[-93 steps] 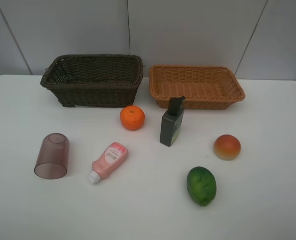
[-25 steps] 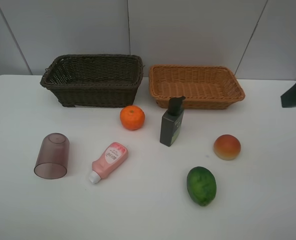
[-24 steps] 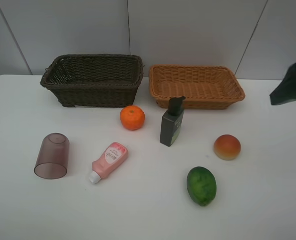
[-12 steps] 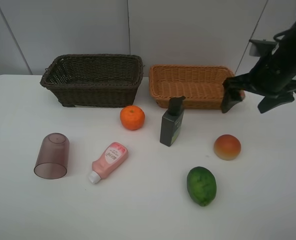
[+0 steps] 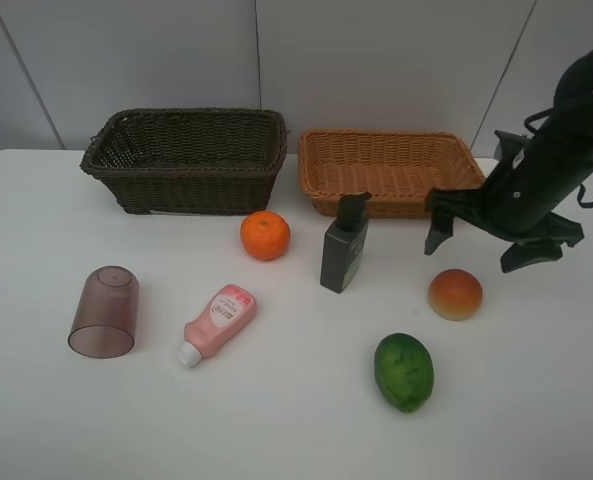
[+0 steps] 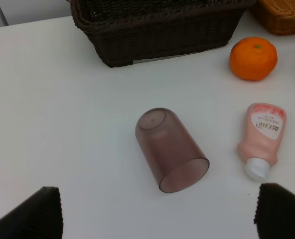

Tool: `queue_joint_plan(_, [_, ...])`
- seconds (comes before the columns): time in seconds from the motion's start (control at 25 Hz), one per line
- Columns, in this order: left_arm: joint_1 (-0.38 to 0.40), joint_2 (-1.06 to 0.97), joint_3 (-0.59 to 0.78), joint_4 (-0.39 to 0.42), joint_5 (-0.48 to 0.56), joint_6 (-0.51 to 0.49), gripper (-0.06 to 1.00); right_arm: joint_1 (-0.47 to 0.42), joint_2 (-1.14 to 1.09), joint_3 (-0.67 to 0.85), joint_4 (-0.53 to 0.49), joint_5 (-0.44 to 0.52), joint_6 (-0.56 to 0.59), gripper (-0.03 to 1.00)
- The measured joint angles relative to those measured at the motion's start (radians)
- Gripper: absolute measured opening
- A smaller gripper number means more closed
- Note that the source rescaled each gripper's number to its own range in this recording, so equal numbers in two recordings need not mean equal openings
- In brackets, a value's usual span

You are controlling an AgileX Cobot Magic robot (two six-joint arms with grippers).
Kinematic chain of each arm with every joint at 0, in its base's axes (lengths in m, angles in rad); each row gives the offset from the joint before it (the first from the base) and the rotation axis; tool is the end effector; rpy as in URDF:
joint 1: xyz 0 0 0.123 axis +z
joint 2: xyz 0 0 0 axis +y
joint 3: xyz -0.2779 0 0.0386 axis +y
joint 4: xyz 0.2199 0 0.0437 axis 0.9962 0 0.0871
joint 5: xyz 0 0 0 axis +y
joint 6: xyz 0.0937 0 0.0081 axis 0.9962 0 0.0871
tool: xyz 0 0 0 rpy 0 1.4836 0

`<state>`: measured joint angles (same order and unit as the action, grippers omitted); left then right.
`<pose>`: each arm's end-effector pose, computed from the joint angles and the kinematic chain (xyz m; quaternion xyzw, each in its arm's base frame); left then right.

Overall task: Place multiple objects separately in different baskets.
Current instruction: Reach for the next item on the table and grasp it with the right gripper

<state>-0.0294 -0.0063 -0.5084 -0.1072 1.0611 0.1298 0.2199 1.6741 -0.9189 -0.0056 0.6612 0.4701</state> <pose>-0.0245 -0.0081 0.2648 0.0699 0.8454 -0.0270 0.5289 0.2729 0.0607 0.1852 0.1219 0.9852 0.0389 0.1141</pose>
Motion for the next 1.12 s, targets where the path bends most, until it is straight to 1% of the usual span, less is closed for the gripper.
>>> queue_joint_plan(0.12, [0.000,0.000,0.000,0.000,0.000,0.000,1.00,0.000,0.007,0.026,-0.002,-0.062,0.083,0.98])
queue_joint_plan(0.28, [0.000,0.000,0.000,0.000,0.000,0.000,1.00,0.000,0.059,0.028,-0.007,-0.080,0.137,0.98])
queue_joint_plan(0.72, [0.000,0.000,0.000,0.000,0.000,0.000,1.00,0.013,0.194,0.028,-0.007,-0.071,0.144,0.98])
queue_joint_plan(0.8, [0.000,0.000,0.000,0.000,0.000,0.000,1.00,0.013,0.201,0.028,-0.013,-0.065,0.144,0.96])
queue_joint_plan(0.88, [0.000,0.000,0.000,0.000,0.000,0.000,1.00,0.013,0.206,0.028,-0.020,-0.061,0.144,0.88])
queue_joint_plan(0.92, [0.000,0.000,0.000,0.000,0.000,0.000,1.00,0.013,0.206,0.028,-0.023,-0.058,0.144,0.80])
queue_joint_plan(0.96, [0.000,0.000,0.000,0.000,0.000,0.000,1.00,0.013,0.206,0.028,-0.024,-0.058,0.144,0.68])
queue_joint_plan(1.0, [0.000,0.000,0.000,0.000,0.000,0.000,1.00,0.013,0.209,0.028,-0.024,-0.058,0.144,0.53])
queue_joint_plan(1.04, [0.000,0.000,0.000,0.000,0.000,0.000,1.00,0.013,0.209,0.028,-0.024,-0.058,0.144,0.41])
queue_joint_plan(1.08, [0.000,0.000,0.000,0.000,0.000,0.000,1.00,0.013,0.209,0.028,-0.024,-0.059,0.144,0.38])
queue_joint_plan(1.12, [0.000,0.000,0.000,0.000,0.000,0.000,1.00,0.013,0.209,0.028,-0.024,-0.059,0.144,0.38])
